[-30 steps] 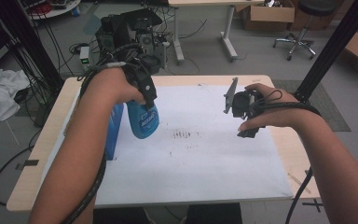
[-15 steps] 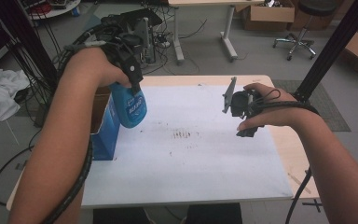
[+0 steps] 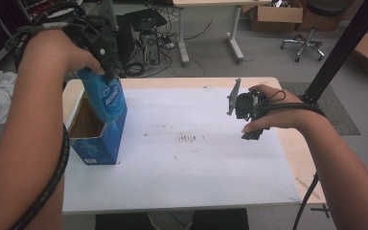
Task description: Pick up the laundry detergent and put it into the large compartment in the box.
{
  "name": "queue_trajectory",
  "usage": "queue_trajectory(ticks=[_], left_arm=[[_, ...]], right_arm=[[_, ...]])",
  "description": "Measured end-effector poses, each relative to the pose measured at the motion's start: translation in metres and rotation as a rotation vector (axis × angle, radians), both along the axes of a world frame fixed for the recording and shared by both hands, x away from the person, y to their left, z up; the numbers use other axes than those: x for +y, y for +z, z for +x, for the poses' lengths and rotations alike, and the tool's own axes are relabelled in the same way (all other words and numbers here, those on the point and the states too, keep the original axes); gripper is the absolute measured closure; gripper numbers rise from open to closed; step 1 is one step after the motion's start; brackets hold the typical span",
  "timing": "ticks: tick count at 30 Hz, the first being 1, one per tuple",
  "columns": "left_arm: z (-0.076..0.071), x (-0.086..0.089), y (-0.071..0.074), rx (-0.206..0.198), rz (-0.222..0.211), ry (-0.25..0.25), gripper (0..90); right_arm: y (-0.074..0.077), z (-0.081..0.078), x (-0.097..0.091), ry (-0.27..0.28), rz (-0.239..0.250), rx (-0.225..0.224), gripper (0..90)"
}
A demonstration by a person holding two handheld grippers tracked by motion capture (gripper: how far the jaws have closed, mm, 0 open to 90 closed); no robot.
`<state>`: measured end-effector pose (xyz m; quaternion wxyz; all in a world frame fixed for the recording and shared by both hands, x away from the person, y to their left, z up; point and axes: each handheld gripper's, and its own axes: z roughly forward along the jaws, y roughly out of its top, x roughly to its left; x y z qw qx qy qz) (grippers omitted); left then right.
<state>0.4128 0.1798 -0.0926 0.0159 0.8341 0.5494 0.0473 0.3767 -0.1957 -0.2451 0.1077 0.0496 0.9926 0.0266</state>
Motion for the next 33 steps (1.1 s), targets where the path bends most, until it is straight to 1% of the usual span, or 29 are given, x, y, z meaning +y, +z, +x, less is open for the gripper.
queue_trajectory(ticks=[5, 7, 9, 11, 14, 17, 20, 21, 24, 27, 33], left_arm=[[0.003, 0.023, 0.004, -0.003, -0.013, 0.07, 39.0], [0.004, 0.032, 0.004, 0.001, -0.009, 0.099, 39.0], [0.006, 0.038, 0.001, 0.01, 0.003, 0.131, 39.0], [0.009, 0.043, -0.004, 0.021, 0.02, 0.15, 38.9], [0.011, 0.05, -0.01, 0.028, 0.019, 0.173, 39.0], [0.013, 0.055, -0.012, 0.03, 0.008, 0.188, 39.0], [0.013, 0.056, -0.013, 0.024, 0.011, 0.193, 39.0], [0.013, 0.056, -0.013, 0.02, 0.011, 0.194, 39.0], [0.013, 0.056, -0.017, 0.024, 0.009, 0.194, 39.0], [0.014, 0.057, -0.025, 0.031, 0.003, 0.193, 39.0], [0.015, 0.06, -0.046, 0.048, -0.004, 0.202, 39.0]], right_arm=[[-0.001, 0.001, 0.0, 0.0, 0.002, 0.002, 15.9], [-0.001, 0.002, 0.001, -0.001, -0.001, 0.001, 15.9], [-0.002, 0.002, 0.001, -0.002, 0.003, 0.004, 15.9], [-0.003, 0.002, 0.004, 0.007, 0.001, 0.007, 15.9], [-0.004, 0.001, 0.009, 0.02, 0.0, 0.008, 15.9], [-0.006, 0.001, 0.013, 0.034, -0.007, 0.011, 15.9], [-0.008, 0.002, 0.014, 0.033, -0.013, 0.013, 15.9], [-0.008, 0.003, 0.014, 0.032, -0.008, 0.014, 15.9], [-0.008, 0.004, 0.014, 0.032, -0.008, 0.015, 15.9], [-0.009, 0.004, 0.014, 0.032, -0.008, 0.016, 15.9], [-0.008, 0.004, 0.014, 0.033, -0.005, 0.014, 15.9]])
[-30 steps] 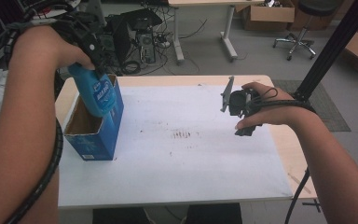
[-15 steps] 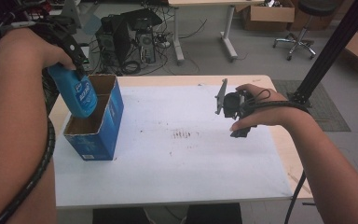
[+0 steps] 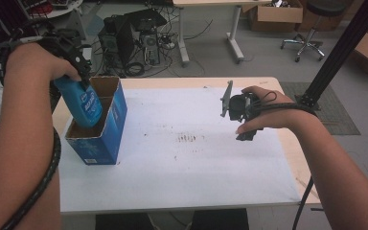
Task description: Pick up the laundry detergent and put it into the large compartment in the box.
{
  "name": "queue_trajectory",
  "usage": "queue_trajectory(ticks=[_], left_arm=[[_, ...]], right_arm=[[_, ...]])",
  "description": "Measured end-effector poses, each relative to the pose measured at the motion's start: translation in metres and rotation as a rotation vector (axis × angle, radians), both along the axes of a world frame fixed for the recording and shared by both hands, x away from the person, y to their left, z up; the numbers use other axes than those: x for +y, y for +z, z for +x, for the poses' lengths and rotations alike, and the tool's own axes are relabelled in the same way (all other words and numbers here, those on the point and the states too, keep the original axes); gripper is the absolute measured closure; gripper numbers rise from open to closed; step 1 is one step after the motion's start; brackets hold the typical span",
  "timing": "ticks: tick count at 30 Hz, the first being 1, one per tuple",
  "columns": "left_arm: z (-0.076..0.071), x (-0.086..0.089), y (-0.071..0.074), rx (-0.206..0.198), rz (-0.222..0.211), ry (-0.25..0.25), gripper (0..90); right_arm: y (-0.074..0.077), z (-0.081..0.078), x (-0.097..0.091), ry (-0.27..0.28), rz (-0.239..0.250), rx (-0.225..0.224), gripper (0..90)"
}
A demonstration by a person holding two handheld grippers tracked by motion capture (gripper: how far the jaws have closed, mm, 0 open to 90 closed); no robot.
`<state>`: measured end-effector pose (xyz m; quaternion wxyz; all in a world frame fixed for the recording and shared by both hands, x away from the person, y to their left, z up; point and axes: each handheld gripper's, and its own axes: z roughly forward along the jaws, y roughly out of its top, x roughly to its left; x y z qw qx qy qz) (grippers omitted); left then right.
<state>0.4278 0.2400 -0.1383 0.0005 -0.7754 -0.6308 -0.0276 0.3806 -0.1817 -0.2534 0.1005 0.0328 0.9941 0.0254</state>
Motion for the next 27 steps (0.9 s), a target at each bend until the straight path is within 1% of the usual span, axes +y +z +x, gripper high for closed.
queue_trajectory(ticks=[3, 8, 11, 15, 17, 21, 23, 24, 27], left_arm=[[0.0, 0.003, -0.01, 0.002, -0.006, 0.01, 39.0], [0.0, 0.005, -0.026, 0.011, 0.005, 0.008, 39.0], [0.0, 0.005, -0.033, 0.008, 0.009, -0.001, 39.0], [0.001, 0.005, -0.045, 0.0, 0.003, 0.001, 39.0], [0.001, 0.005, -0.054, 0.004, -0.001, 0.001, 39.0], [0.002, 0.004, -0.079, 0.015, -0.018, 0.01, 39.0], [0.002, 0.004, -0.091, 0.027, -0.025, 0.015, 39.0], [0.002, 0.005, -0.095, 0.034, -0.025, 0.014, 39.0], [0.003, 0.005, -0.107, 0.036, -0.023, 0.025, 39.0]], right_arm=[[0.0, 0.0, 0.0, 0.002, 0.0, 0.001, 15.9], [0.0, -0.001, 0.001, 0.004, 0.001, -0.001, 15.9], [0.0, -0.001, 0.001, 0.004, 0.002, -0.001, 15.9], [0.001, -0.001, 0.0, 0.006, 0.002, -0.003, 15.9], [0.001, -0.001, 0.0, 0.006, 0.004, -0.005, 15.9], [0.001, -0.002, 0.0, 0.006, 0.011, -0.005, 15.9], [0.0, -0.001, -0.001, 0.006, 0.01, -0.005, 15.9], [0.0, -0.001, -0.001, 0.004, 0.009, -0.004, 15.9], [-0.001, -0.001, -0.001, 0.006, 0.007, -0.002, 15.9]])
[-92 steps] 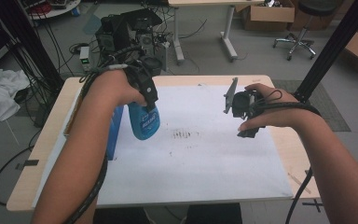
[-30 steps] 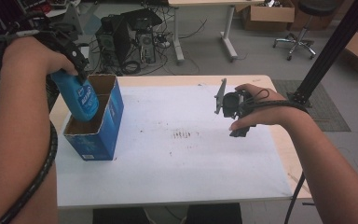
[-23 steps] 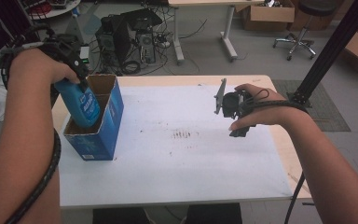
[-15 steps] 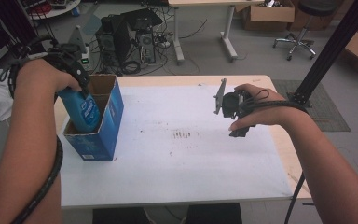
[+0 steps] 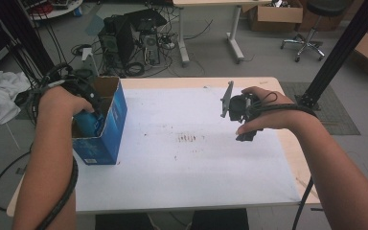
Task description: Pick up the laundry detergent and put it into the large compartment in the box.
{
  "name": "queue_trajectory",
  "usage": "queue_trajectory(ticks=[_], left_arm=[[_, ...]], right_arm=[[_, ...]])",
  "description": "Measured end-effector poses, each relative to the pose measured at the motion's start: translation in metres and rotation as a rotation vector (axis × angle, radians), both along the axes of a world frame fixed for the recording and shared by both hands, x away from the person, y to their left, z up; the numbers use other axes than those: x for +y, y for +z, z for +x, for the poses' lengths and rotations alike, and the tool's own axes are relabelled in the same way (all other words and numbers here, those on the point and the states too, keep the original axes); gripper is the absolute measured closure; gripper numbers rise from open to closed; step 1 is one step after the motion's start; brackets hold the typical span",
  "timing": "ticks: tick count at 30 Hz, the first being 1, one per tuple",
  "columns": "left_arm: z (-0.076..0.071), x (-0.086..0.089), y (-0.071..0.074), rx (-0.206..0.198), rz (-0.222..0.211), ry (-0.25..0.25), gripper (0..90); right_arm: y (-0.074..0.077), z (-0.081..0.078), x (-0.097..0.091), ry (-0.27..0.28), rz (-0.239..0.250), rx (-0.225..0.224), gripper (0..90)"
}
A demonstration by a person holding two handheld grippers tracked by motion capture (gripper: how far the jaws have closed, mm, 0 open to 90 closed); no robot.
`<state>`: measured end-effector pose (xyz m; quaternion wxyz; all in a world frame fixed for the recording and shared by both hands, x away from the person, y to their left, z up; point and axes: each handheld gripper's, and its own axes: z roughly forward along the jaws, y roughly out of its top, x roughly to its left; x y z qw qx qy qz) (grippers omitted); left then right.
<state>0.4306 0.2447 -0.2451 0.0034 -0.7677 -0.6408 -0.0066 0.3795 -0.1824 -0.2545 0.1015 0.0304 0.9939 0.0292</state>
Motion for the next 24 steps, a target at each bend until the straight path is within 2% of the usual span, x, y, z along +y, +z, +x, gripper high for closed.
queue_trajectory(ticks=[4, 8, 16, 21, 24], left_arm=[[0.0, 0.002, -0.009, 0.003, -0.001, 0.007, 39.0], [0.001, 0.003, -0.015, -0.011, 0.007, 0.004, 39.0], [0.003, 0.002, -0.033, 0.011, 0.02, 0.002, 38.9], [0.004, 0.002, -0.045, 0.007, 0.024, 0.016, 38.9], [0.005, 0.001, -0.045, -0.001, 0.026, 0.006, 38.8]], right_arm=[[0.0, 0.0, 0.0, 0.0, 0.004, 0.002, 15.9], [0.0, 0.001, 0.001, 0.002, 0.007, 0.001, 15.9], [-0.003, 0.0, 0.002, 0.0, 0.004, 0.001, 15.9], [-0.003, 0.0, -0.001, -0.008, 0.005, 0.002, 15.9], [-0.003, 0.0, -0.002, -0.01, 0.009, -0.004, 15.9]])
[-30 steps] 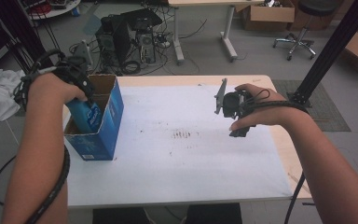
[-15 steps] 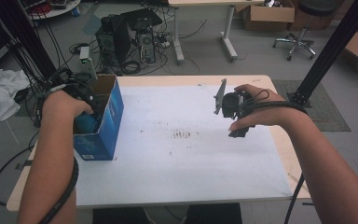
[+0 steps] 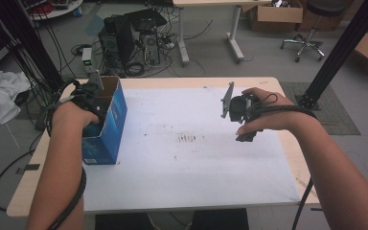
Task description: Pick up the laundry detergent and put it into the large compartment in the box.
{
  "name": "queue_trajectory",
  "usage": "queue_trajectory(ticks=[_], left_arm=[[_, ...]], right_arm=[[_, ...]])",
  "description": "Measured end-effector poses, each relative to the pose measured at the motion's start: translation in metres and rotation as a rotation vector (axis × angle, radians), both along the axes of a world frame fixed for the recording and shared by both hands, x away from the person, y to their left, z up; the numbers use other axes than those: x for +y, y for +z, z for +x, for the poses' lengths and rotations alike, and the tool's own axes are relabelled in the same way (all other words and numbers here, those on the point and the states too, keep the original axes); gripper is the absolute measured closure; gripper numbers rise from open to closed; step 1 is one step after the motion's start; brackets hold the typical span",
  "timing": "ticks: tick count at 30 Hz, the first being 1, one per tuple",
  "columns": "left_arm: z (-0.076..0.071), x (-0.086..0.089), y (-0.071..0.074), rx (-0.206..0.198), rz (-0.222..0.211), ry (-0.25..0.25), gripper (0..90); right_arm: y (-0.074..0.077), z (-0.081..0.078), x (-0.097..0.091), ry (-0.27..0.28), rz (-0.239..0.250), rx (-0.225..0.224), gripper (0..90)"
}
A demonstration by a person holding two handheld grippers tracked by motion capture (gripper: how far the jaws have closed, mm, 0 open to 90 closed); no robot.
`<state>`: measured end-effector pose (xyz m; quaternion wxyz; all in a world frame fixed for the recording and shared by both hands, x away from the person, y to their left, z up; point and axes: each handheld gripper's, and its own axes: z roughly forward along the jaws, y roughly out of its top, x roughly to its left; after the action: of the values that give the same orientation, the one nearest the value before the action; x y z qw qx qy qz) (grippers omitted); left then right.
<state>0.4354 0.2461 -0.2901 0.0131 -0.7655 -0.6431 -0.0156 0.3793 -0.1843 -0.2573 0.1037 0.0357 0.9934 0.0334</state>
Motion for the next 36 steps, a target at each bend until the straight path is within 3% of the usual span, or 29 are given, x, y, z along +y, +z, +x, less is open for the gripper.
queue_trajectory(ticks=[16, 25, 36], left_arm=[[-0.0021, 0.0044, -0.0006, -0.002, -0.016, 0.025, 38.2], [-0.0029, 0.0015, 0.0017, -0.008, 0.013, -0.008, 35.2], [-0.0043, 0.0003, 0.0076, -0.016, 0.006, -0.009, 31.2]], right_arm=[[0.0001, -0.0014, 0.0022, 0.004, -0.001, -0.002, 16.3], [0.0013, -0.0025, 0.0016, 0.001, 0.0, -0.004, 16.3], [0.0012, -0.0032, 0.0035, 0.004, -0.002, -0.01, 16.6]])
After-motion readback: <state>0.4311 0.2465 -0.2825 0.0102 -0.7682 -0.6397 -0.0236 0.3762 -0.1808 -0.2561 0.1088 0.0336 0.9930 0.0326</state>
